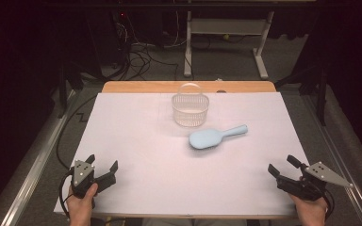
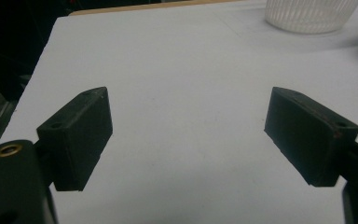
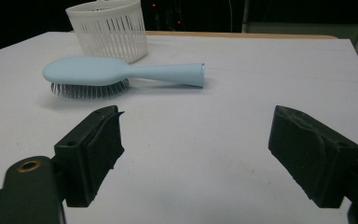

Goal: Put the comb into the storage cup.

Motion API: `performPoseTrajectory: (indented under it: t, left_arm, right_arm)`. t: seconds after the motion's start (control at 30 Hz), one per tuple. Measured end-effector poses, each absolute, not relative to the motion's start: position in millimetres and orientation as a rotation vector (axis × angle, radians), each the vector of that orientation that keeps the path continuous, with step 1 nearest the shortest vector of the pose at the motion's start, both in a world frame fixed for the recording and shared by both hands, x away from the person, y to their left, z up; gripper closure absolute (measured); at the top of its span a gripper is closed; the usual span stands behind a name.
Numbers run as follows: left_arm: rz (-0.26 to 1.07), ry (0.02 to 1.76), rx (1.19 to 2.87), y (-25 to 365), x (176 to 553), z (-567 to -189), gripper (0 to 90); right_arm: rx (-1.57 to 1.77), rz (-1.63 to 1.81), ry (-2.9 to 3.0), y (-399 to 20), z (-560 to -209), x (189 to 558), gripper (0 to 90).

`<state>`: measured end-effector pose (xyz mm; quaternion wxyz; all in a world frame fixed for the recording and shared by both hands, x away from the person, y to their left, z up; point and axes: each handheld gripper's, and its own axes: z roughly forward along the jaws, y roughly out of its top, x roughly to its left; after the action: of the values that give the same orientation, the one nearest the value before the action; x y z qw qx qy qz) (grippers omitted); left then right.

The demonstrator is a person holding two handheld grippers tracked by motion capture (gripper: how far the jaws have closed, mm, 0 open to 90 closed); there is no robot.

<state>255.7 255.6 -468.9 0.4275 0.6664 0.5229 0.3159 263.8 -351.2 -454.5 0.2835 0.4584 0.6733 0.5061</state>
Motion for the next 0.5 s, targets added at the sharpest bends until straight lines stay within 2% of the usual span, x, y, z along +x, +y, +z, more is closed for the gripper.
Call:
performPoseTrajectory:
  t: [0.5]
  left_arm:
    - [0.792, 1.308, 1.655, 257.5, 255.3, -468.4, 15.6]
  right_arm:
    - [1.232, 1.371, 1.786, -352.3, -454.5, 263.0, 18.3]
